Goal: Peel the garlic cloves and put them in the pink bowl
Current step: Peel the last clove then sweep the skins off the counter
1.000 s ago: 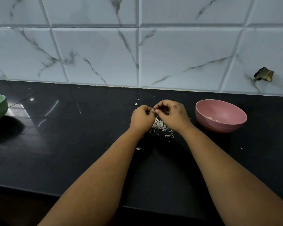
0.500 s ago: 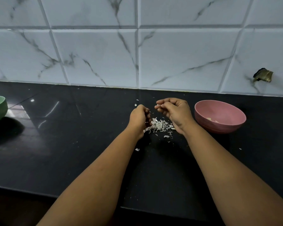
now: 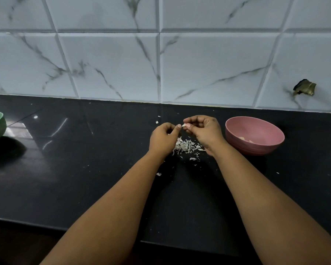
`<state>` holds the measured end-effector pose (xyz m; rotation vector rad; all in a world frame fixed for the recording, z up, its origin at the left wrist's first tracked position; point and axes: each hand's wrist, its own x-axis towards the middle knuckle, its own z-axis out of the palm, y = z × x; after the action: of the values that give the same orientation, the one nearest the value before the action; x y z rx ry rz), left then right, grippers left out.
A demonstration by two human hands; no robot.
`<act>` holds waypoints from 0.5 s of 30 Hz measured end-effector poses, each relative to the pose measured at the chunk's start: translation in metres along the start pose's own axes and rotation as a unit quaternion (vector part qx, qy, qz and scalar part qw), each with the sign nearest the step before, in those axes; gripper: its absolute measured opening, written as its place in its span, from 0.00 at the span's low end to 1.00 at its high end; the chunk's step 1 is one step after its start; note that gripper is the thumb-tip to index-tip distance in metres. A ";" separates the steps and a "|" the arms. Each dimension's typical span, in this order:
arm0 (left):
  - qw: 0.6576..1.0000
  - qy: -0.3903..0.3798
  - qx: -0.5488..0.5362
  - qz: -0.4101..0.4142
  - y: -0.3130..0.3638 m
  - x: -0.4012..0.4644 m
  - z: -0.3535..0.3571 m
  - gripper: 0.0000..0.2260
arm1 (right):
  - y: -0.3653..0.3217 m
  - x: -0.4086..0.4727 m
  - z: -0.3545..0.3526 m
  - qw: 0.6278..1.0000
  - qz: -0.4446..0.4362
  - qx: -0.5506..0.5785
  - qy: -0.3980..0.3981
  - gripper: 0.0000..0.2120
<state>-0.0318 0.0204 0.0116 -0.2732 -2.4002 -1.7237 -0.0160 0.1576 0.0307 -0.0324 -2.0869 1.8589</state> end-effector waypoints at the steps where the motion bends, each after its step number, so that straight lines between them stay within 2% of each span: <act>1: 1.000 -0.001 -0.004 0.007 -0.001 0.001 0.001 0.10 | -0.001 0.000 0.001 1.000 0.000 -0.015 0.003 0.09; 3: 0.999 -0.006 -0.014 0.028 -0.003 0.001 0.003 0.07 | -0.004 -0.001 0.004 1.000 0.013 -0.026 0.005 0.12; 5: 0.999 -0.009 -0.018 0.041 -0.004 0.001 0.004 0.08 | -0.010 0.001 -0.001 0.999 0.030 -0.033 0.021 0.14; 7: 0.999 -0.018 -0.018 0.033 -0.002 -0.001 0.003 0.09 | -0.023 0.004 -0.016 0.992 0.000 -0.092 0.085 0.14; 8: 0.999 -0.023 -0.019 0.022 -0.002 -0.001 0.002 0.10 | -0.032 0.006 -0.027 0.977 -0.040 -0.165 0.132 0.11; 10: 0.999 -0.031 -0.029 0.006 0.000 -0.002 0.002 0.13 | -0.049 0.003 -0.057 0.902 -0.108 -0.341 0.243 0.09; 11: 0.999 -0.032 -0.036 0.004 0.000 -0.003 0.001 0.14 | -0.056 -0.001 -0.072 0.869 -0.116 -0.392 0.279 0.09; 13: 0.999 -0.031 -0.043 0.002 -0.001 -0.003 0.003 0.15 | -0.059 -0.008 -0.095 0.849 -0.056 -0.434 0.296 0.08; 15: 0.998 -0.029 -0.054 -0.005 -0.001 -0.004 0.003 0.15 | -0.052 -0.009 -0.106 0.849 0.038 -0.459 0.258 0.07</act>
<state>-0.0278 0.0226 0.0088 -0.3308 -2.3558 -1.8791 0.0316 0.2504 0.0874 -0.7573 -2.3293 0.5890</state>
